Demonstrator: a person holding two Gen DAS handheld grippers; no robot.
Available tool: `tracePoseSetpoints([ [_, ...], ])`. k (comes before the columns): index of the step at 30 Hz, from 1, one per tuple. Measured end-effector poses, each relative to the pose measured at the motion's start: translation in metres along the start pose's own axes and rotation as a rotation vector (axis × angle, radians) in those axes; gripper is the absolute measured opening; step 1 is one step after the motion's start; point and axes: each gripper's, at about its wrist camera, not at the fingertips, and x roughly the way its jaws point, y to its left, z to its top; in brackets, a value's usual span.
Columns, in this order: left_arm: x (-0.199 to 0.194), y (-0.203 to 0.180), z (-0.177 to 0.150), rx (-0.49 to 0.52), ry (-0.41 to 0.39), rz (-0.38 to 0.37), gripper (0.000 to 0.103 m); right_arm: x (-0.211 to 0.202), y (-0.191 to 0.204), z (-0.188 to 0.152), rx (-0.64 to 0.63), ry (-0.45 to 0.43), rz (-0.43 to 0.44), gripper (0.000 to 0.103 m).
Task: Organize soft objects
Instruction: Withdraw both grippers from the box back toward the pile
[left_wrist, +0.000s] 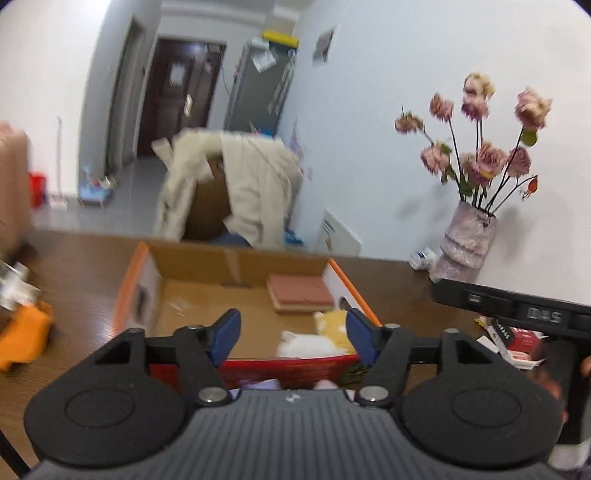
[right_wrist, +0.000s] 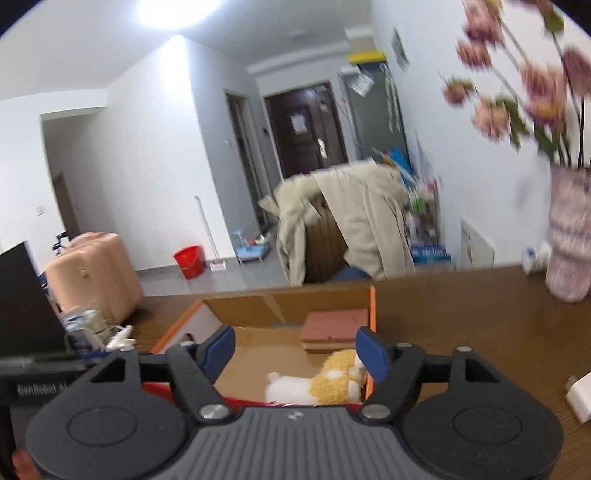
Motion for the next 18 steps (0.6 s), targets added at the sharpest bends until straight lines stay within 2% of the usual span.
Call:
tracePoseSetpoints([
  [4, -0.061, 0.006, -0.006, 0.013, -0.059, 0.025, 0.081, -0.051, 0.022, -0.01, -0.06, -0.056, 0.01, 0.079],
  [9, -0.118, 0.006, -0.043, 0.071, -0.11, 0.064, 0.088, -0.101, 0.038, -0.046, -0.08, -0.095, 0.003, 0.084],
  [18, -0.177, 0.02, -0.14, 0.02, -0.11, 0.104, 0.092, -0.157, 0.054, -0.138, -0.075, -0.023, -0.006, 0.086],
])
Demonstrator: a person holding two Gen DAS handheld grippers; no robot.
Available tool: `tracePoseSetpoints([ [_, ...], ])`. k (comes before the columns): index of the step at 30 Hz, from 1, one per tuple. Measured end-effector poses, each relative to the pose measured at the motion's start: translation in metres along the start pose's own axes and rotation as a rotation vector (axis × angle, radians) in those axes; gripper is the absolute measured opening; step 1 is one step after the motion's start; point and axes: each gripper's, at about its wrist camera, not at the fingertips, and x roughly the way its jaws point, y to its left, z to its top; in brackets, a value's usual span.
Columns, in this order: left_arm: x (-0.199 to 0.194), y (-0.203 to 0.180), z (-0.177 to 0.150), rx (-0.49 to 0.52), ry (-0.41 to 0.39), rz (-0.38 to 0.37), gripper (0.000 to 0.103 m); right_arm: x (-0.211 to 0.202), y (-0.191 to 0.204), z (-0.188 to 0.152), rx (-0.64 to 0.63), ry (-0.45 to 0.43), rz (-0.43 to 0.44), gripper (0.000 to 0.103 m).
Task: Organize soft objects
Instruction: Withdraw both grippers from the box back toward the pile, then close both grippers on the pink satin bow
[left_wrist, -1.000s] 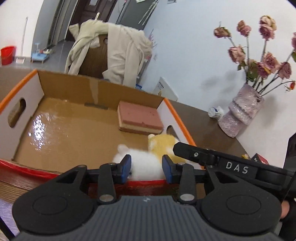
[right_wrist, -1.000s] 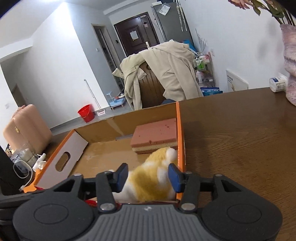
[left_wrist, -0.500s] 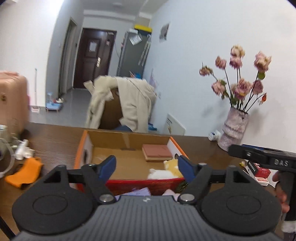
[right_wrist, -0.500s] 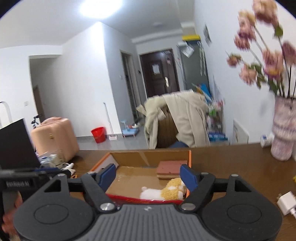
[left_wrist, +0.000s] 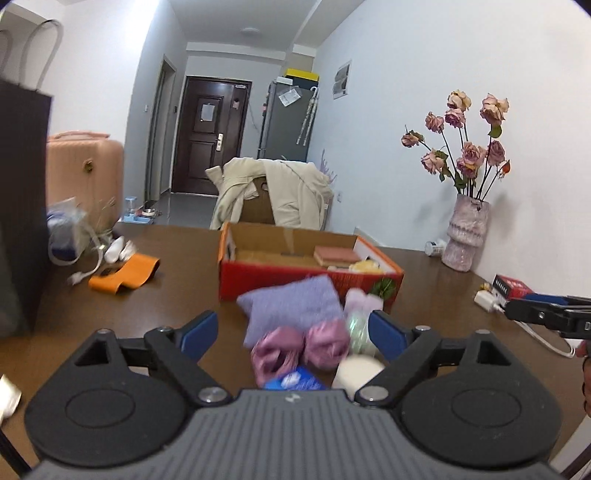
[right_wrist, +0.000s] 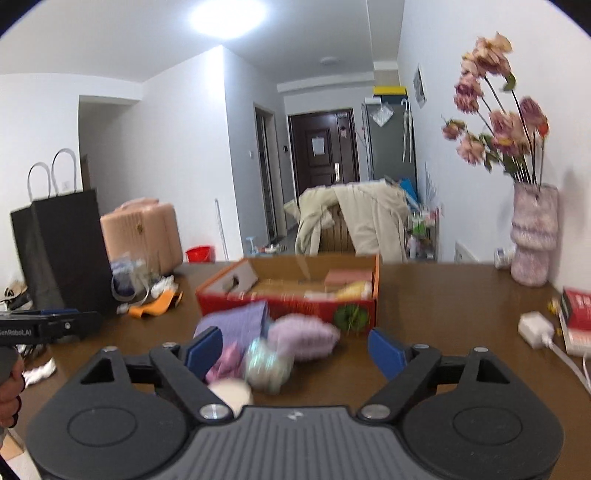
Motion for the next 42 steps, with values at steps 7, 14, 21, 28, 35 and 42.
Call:
tracePoseSetpoints([
  [7, -0.038, 0.023, -0.051, -0.007, 0.0, 0.097, 0.096, -0.023, 0.037, -0.066, -0.029, 0.044, 0.01, 0.087],
  [14, -0.028, 0.035, -0.062, -0.035, 0.035, 0.09, 0.096, -0.002, 0.066, -0.085, -0.085, 0.105, 0.042, 0.085],
  [21, 0.008, 0.04, -0.069, -0.071, 0.109, -0.007, 0.084, 0.031, 0.086, -0.086, -0.012, 0.151, 0.218, 0.066],
  [28, 0.076, 0.045, -0.047, -0.055, 0.197, -0.104, 0.063, 0.083, 0.123, -0.088, -0.024, 0.264, 0.315, 0.056],
  [35, 0.125, 0.063, -0.016, -0.078, 0.237, -0.157, 0.061, 0.115, 0.107, -0.055, 0.047, 0.215, 0.21, 0.054],
  [42, 0.16, 0.071, -0.02, -0.135, 0.302, -0.19, 0.051, 0.169, 0.082, -0.023, 0.063, 0.213, 0.074, 0.047],
])
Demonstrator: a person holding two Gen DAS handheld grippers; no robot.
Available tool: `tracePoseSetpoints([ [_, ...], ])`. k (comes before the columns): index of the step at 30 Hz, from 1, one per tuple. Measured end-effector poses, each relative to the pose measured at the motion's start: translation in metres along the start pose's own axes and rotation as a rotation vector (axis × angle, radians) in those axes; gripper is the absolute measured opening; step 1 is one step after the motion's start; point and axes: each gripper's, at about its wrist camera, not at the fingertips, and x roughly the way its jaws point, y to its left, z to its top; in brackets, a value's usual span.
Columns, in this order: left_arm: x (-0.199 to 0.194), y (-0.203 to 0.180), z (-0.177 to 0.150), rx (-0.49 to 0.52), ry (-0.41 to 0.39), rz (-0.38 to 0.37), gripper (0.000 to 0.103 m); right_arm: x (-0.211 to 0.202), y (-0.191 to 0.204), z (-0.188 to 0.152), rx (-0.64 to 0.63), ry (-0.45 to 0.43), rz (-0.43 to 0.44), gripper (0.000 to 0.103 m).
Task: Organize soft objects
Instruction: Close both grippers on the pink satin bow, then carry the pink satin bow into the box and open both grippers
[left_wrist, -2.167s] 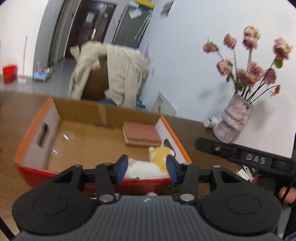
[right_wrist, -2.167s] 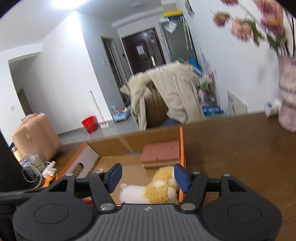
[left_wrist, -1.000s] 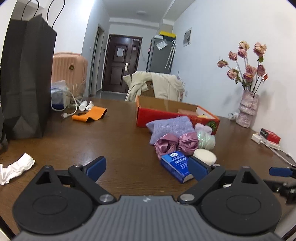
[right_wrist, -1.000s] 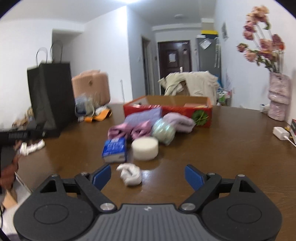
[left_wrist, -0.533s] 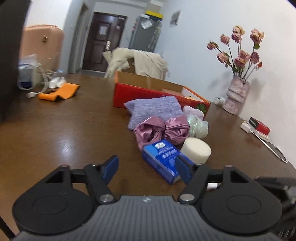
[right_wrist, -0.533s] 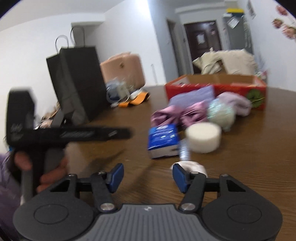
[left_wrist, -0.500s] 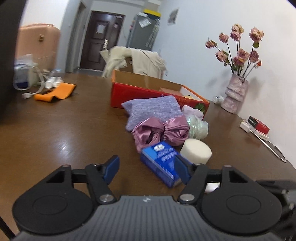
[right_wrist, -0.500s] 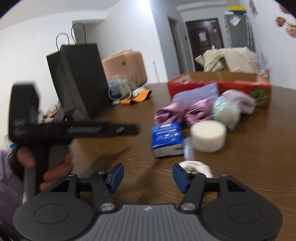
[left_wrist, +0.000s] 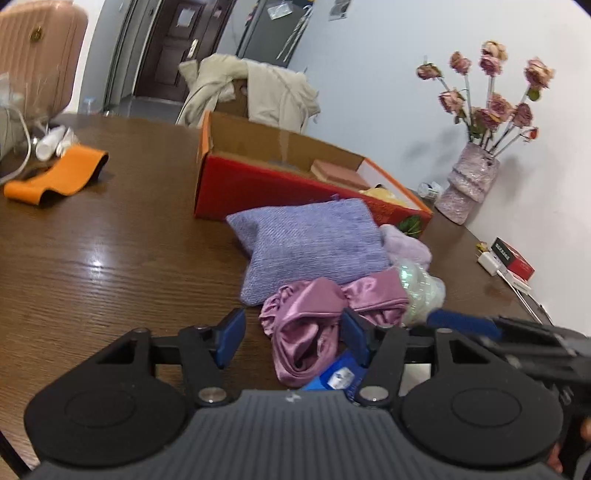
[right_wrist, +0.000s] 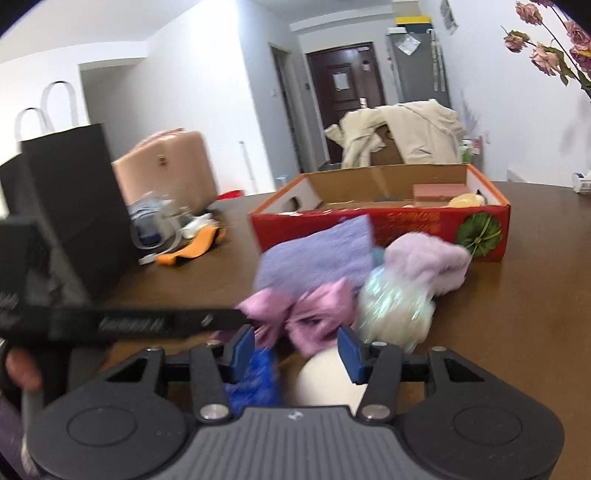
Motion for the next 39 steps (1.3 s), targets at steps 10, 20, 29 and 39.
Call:
tracePoseSetpoints([
  [10, 0.009, 0.016, -0.002, -0.072, 0.028, -0.048, 0.013, 0.044, 0.001, 0.005, -0.033, 0.063, -0.033, 0.019],
  [20, -0.057, -0.012, -0.002, -0.05, -0.112, -0.032, 0.009, -0.019, 0.026, 0.006, -0.093, -0.06, 0.031, 0.014],
  [29, -0.121, -0.055, -0.015, 0.014, -0.221, -0.033, 0.009, -0.09, 0.041, 0.0, -0.123, -0.182, 0.063, 0.014],
  [39, -0.144, -0.085, -0.024, 0.058, -0.256, -0.031, 0.009, -0.126, 0.034, -0.009, -0.118, -0.243, 0.073, 0.014],
])
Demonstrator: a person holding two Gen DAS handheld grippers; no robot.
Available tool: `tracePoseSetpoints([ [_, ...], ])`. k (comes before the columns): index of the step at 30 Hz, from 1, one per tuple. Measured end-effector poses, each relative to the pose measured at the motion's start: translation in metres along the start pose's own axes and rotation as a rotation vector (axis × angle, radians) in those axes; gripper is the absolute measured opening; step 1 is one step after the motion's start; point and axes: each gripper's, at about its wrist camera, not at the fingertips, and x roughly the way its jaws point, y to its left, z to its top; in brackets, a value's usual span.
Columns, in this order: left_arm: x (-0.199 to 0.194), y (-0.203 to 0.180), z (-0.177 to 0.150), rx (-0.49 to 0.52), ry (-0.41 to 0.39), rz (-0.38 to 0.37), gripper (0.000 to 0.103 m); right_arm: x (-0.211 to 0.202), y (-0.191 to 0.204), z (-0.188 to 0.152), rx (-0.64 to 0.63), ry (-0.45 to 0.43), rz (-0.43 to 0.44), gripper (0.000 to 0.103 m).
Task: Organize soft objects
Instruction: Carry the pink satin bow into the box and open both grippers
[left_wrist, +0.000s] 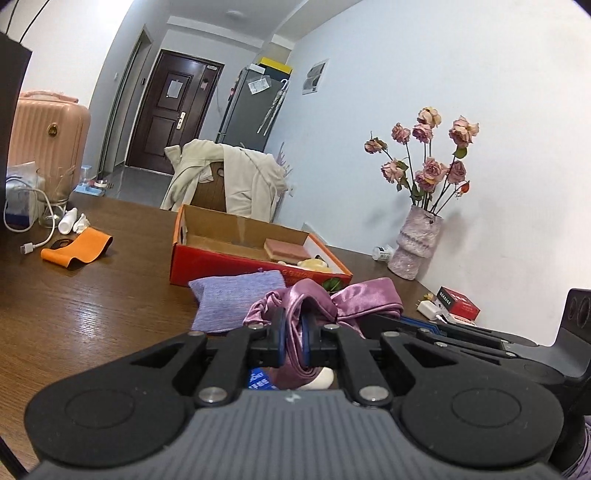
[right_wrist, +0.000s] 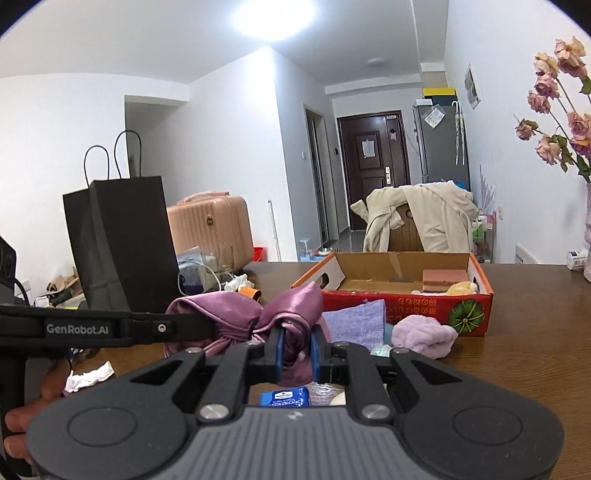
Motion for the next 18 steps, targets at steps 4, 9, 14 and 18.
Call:
tracePoseSetpoints([
  [4, 0.009, -0.006, 0.006, 0.023, 0.003, -0.004, 0.009, 0.002, -0.01, 0.004, 0.009, -0.01, -0.007, 0.014],
  [9, 0.044, -0.008, 0.032, 0.05, 0.009, -0.024, 0.009, 0.02, -0.037, 0.025, 0.008, -0.022, -0.017, 0.014],
  [14, 0.104, -0.003, 0.075, 0.056, 0.032, -0.045, 0.009, 0.061, -0.073, 0.065, -0.016, -0.032, -0.032, 0.014],
  [18, 0.167, 0.006, 0.111, 0.05, 0.059, -0.064, 0.009, 0.114, -0.112, 0.096, -0.005, 0.007, -0.028, 0.014],
])
